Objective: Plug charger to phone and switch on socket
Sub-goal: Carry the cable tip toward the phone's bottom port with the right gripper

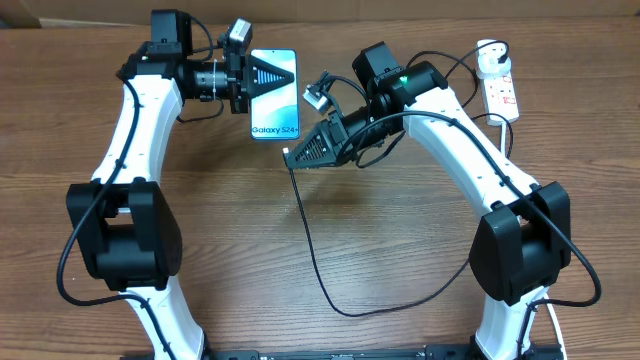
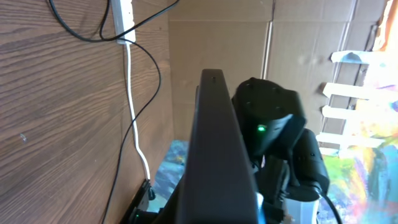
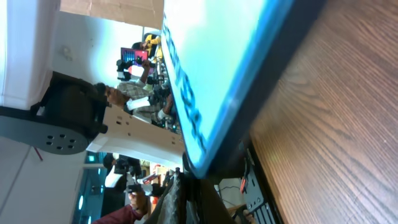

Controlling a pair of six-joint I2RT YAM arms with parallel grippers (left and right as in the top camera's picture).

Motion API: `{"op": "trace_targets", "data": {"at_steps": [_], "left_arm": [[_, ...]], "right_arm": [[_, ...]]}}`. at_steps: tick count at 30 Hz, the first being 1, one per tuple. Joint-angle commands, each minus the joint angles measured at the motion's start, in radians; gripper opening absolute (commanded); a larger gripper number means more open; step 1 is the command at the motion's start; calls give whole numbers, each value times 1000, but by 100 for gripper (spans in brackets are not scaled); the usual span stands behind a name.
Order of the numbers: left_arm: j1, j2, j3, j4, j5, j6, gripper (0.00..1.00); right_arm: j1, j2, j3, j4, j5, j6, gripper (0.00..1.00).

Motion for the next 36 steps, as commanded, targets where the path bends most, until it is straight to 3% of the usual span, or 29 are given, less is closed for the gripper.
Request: {"op": "trace_targets", "data": {"at_steps": [1,36], "left_arm": [[-22,-9,-2,5,2,-21,4],[-26,-9,-2,86,14,-81,4]], "right_arm": [[1,-23,7,22,-15,50,4],[1,-23,7,107,-40,106,4]]}}
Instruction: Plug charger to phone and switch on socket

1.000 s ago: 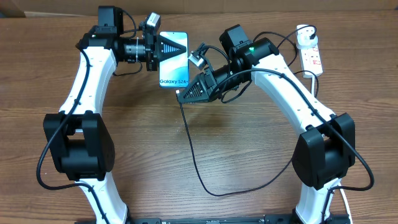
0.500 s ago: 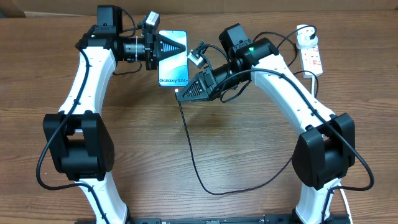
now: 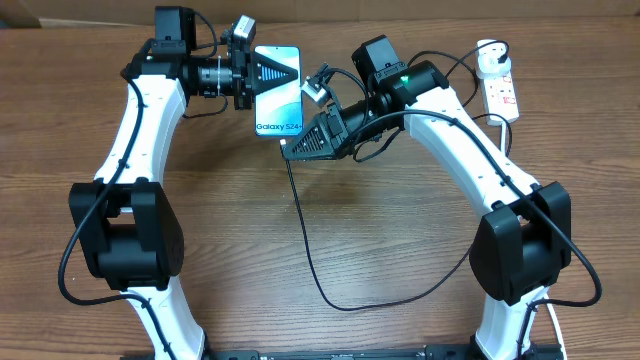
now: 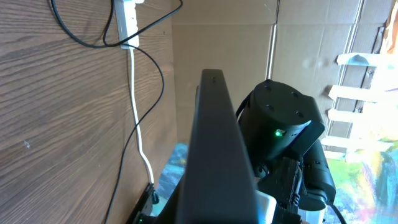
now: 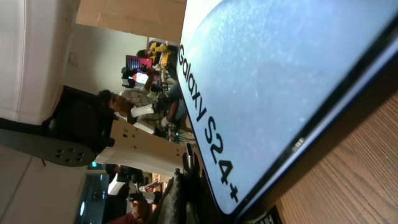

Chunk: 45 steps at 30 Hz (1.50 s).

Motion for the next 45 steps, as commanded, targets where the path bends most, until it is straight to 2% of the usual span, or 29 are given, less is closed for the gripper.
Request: {"op": "trace_targets", "data": {"at_steps": [1,10,19,30,45], "left_arm": [[-14,-9,-2,8,36,-14,4],[-14,-9,-2,8,36,-17,4],[-14,-9,-2,29,36,-21,4],[-14,-9,-2,116,49,-120,4],[-14,-9,-2,124,51,-132,4]], "right_arm": [[2,-23,7,10,-25,7,4],[2,-23,7,78,-25,81,4],[6,-23,7,81,-25,82,4],[10,-22,7,91,30,111,4],[5,-22,7,224,16,220,4]]}}
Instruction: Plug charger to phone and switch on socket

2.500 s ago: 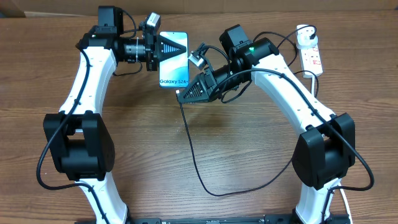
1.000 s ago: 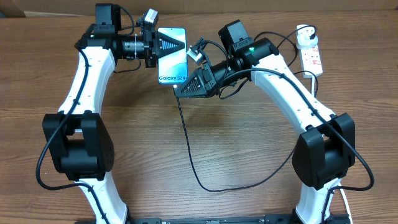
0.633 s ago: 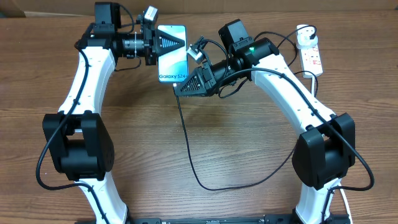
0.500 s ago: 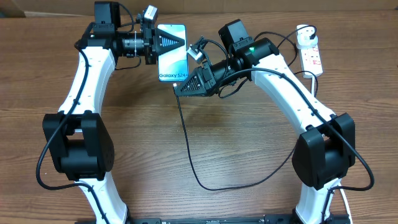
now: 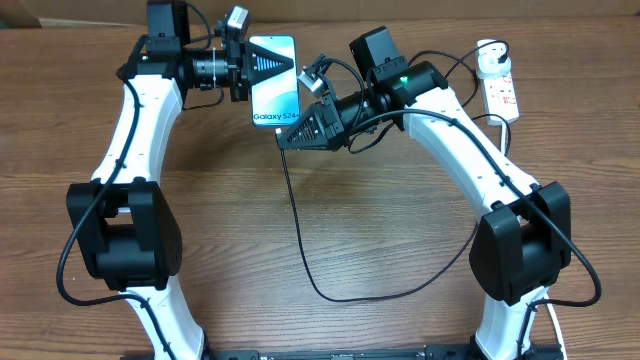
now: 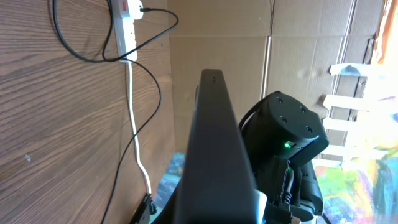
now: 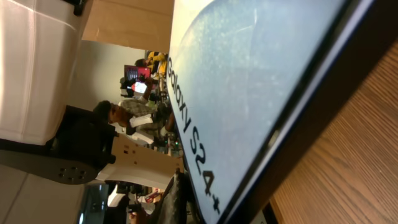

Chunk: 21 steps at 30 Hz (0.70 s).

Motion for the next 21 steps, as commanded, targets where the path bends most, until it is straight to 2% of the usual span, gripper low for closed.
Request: {"op": "trace_targets", "data": {"at_steps": [1,21], "left_arm": [[-27,-9,-1,-3,58,-5,4],[-27,-9,-1,35,70,-32,4]], "right_arm": [[4,-22,9,32,-14,23,4],[4,-22,9,90,2,95,4]]}}
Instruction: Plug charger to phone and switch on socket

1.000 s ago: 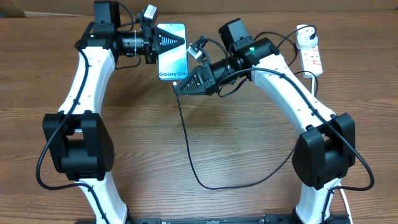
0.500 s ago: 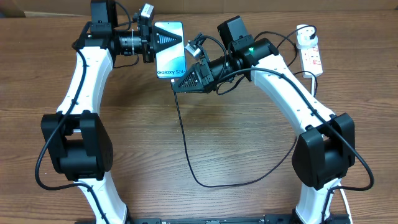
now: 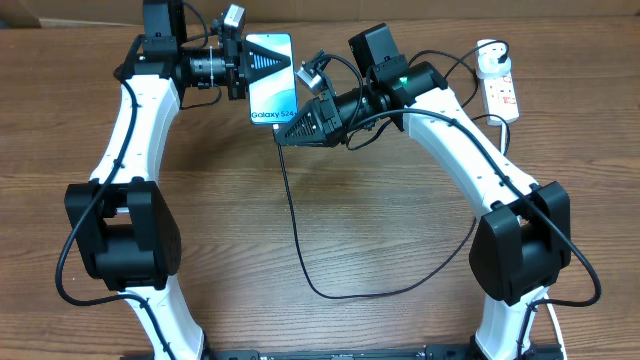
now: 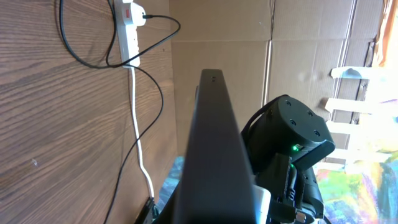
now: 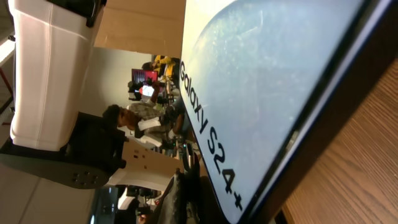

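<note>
A phone (image 3: 271, 78) with a light blue "Galaxy S24+" screen is held off the table at the back, and my left gripper (image 3: 258, 63) is shut on its upper part. In the left wrist view only its dark edge (image 4: 214, 143) shows. My right gripper (image 3: 284, 138) is shut on the charger plug, whose tip sits just below the phone's bottom edge. The right wrist view shows the screen (image 5: 261, 81) close above the plug (image 5: 190, 167). The black cable (image 3: 290, 215) hangs down and loops over the table. A white socket strip (image 3: 500, 85) lies at the far right.
The cable's loop (image 3: 350, 293) lies across the middle of the wooden table (image 3: 230, 250). A white plug and black leads sit at the socket strip's far end (image 3: 490, 52). The strip (image 4: 129, 25) also shows in the left wrist view. Cardboard walls stand behind the table.
The phone and both grippers have shifted very slightly toward the table's back. In the right wrist view the phone's bottom corner now sits a little nearer the plug tip.
At first the left gripper held the phone lower over the table, with the right gripper and plug below its bottom edge. At each later moment both stood farther back and left. The plug has stayed at the phone's bottom end throughout.
</note>
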Controlling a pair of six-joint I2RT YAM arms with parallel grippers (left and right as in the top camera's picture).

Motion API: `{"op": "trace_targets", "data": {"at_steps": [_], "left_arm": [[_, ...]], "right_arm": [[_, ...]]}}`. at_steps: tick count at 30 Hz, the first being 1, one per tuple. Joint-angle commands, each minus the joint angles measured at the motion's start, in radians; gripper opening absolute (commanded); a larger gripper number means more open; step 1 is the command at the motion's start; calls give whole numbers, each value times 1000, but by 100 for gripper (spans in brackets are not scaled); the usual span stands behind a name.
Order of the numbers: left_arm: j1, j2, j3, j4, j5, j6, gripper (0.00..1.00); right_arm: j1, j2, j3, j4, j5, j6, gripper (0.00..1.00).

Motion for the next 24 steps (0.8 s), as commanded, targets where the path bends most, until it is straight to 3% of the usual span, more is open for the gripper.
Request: {"op": "trace_targets", "data": {"at_steps": [1,8,24], "left_arm": [[-35,-9,-1,16,78,-34,4],[-34,-9,-1,96,77,-95,4],[-34,-9,-1,98,77,-95,4]], "right_arm": [[4,-22,11,23,18,1,4],[3,-22,11,25,59,28,4],[-23,-23,11,77,78,80,4]]}}
